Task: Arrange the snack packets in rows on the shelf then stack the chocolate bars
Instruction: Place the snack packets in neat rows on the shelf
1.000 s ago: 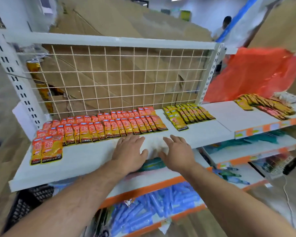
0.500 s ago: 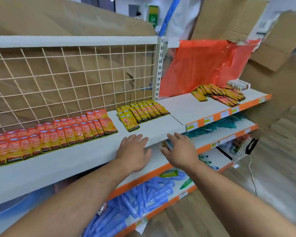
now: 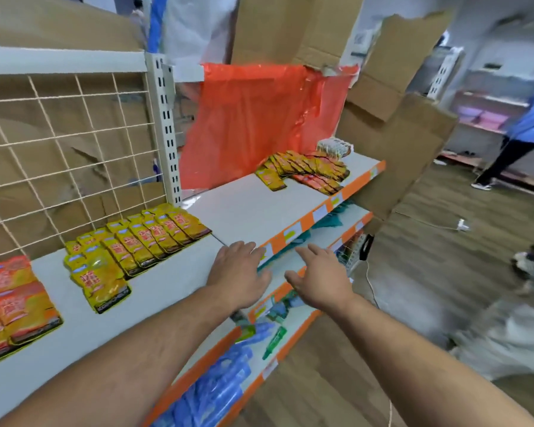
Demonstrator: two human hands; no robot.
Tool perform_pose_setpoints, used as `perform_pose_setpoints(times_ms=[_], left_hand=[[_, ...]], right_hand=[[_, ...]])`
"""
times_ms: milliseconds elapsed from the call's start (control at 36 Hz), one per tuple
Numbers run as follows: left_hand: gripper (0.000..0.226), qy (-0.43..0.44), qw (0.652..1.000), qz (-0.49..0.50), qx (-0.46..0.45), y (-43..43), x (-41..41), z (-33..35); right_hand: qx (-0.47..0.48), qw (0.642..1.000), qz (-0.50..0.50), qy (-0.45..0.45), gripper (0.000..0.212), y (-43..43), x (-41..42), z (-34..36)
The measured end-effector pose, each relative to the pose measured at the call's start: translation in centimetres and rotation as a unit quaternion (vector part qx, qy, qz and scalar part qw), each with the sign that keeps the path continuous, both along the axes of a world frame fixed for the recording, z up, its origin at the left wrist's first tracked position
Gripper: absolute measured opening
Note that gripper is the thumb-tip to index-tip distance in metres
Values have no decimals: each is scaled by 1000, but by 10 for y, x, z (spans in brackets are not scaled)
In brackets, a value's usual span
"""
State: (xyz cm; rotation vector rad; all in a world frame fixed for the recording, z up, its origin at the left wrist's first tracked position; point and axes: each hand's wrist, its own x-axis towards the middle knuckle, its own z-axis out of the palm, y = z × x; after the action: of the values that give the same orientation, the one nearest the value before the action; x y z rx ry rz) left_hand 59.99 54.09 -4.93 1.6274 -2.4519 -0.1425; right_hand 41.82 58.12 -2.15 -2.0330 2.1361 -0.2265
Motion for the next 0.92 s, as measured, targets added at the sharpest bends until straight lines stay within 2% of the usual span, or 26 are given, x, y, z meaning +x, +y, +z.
perform_pose_setpoints(times_ms=[278, 444, 500, 583, 722, 917], left_hand=[[58, 0, 998, -68, -11, -97, -75, 4], [78, -6, 995, -92, -31, -134, -125, 4], [68, -10, 996, -88, -26, -147, -143, 3], [58, -9, 997, -75, -13, -167, -171, 0], [70, -10, 999, -41, -8, -192, -215, 3], [63, -11, 1000, 17, -16, -224, -268, 6]], right_hand=[[-18, 998, -67, -13, 69, -73, -63, 8], [-14, 996, -92, -14, 67, -107, -112, 1], [-17, 995, -95, -12, 67, -121, -132, -1], [-15, 997, -80, -12, 66, -142, -161, -6], [-3, 999, -33, -18, 69, -185, -213, -7], [-15, 999, 34, -11, 68, -232, -272, -1]])
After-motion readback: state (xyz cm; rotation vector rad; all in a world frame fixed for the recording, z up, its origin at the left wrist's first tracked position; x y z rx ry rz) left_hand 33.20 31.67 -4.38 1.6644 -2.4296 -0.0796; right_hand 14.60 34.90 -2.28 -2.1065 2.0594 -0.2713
